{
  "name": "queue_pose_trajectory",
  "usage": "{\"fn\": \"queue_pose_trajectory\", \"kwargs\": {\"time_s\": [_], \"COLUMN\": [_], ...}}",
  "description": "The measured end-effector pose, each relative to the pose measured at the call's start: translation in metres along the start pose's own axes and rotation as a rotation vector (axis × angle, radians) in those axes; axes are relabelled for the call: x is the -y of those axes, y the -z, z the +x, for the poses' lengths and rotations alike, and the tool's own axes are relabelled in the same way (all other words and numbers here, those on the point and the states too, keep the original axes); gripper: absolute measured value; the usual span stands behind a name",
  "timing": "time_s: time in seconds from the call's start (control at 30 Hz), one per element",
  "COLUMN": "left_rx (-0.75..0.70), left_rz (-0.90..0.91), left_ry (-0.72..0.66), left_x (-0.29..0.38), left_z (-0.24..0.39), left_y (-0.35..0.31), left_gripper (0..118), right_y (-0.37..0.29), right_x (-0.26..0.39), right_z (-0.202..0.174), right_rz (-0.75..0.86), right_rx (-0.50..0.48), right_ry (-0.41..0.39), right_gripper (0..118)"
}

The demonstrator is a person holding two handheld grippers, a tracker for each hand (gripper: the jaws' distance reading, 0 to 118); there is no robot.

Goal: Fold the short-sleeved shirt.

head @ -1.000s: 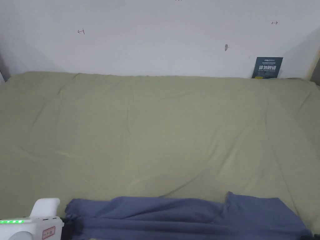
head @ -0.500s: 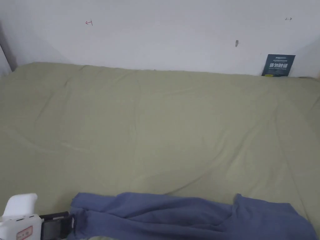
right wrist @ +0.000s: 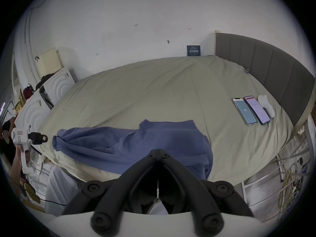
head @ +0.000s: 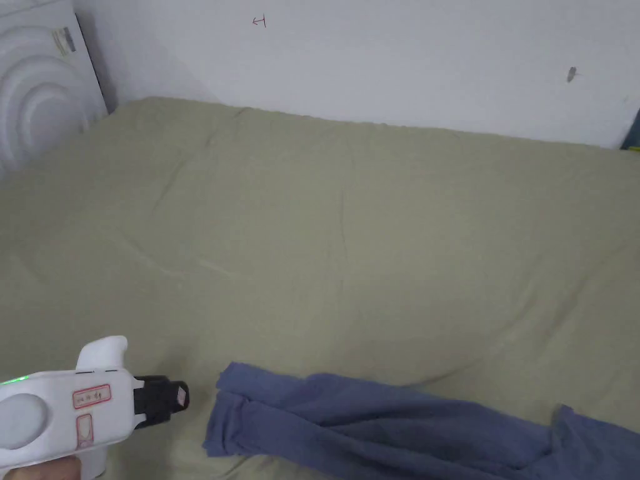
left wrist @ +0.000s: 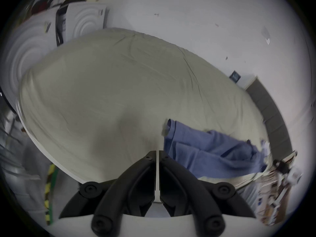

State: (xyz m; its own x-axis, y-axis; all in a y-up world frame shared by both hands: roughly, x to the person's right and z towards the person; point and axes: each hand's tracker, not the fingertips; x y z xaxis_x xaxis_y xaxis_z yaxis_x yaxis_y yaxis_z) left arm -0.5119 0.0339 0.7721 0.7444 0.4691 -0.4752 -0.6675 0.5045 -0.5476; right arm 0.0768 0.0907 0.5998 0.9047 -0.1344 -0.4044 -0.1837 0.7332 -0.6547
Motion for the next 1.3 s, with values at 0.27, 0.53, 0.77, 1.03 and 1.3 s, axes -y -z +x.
{"fn": "queue_pose_trajectory", "kwargs": {"time_s": [0.27,0.53,0.77,1.03,1.3], "left_rx": [0.264,0.399,0.452,0.372,0.325], "left_rz": [-0.191,-0.336,-0.396,-0.316,-0.188], "left_ry": [-0.083,-0.124,-0.1,-0.1,-0.095], "left_x": [-0.032,-0.029,-0.036,-0.022,-0.029], "left_z": [-0.01,-0.012,0.002,0.002,0.002], "left_y": [0.039,0.106,0.118,0.109,0.065], "left_gripper": [118,117,66,9,9], "right_y": [-0.001,0.002,0.008,-0.001,-0.012], "right_x": [-0.007,-0.001,0.002,0.001,-0.003], "right_z": [-0.006,-0.003,-0.003,0.0,0.006], "right_rz": [0.012,-0.004,-0.009,0.011,0.048], "right_rx": [-0.031,-0.017,-0.027,-0.048,-0.058], "right_ry": [0.044,0.052,0.068,0.066,0.073], "right_gripper": [1,1,1,1,1]}}
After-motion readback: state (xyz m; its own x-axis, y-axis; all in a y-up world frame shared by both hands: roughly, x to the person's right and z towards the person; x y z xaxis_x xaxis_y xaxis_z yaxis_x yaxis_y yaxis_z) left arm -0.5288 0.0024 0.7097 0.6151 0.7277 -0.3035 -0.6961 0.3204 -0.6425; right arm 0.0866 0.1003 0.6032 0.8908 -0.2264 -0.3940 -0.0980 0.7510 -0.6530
